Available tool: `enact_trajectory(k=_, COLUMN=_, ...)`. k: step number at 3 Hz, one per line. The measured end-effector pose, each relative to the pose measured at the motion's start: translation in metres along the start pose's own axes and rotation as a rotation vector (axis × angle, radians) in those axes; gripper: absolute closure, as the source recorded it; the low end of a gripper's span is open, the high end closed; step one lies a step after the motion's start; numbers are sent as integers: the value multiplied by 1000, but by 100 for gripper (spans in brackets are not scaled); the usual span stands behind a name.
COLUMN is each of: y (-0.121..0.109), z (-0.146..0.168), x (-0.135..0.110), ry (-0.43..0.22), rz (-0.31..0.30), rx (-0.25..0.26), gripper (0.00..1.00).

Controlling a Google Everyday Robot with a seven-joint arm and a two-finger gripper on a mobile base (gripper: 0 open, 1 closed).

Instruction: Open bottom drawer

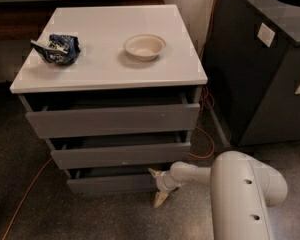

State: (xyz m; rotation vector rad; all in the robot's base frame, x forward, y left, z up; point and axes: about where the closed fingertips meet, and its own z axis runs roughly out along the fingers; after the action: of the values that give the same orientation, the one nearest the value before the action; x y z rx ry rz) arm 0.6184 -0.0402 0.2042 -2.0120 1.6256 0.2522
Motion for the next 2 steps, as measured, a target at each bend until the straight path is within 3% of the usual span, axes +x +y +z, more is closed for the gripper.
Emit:
enact_trajectory(k=1, y=-8, z=7, x=10, ry=-9, rz=8, rx=13, gripper=14)
enact_trajectory(k=2, y=-15, z=13, x=17, ry=-16, rz=13, rx=18, gripper=37)
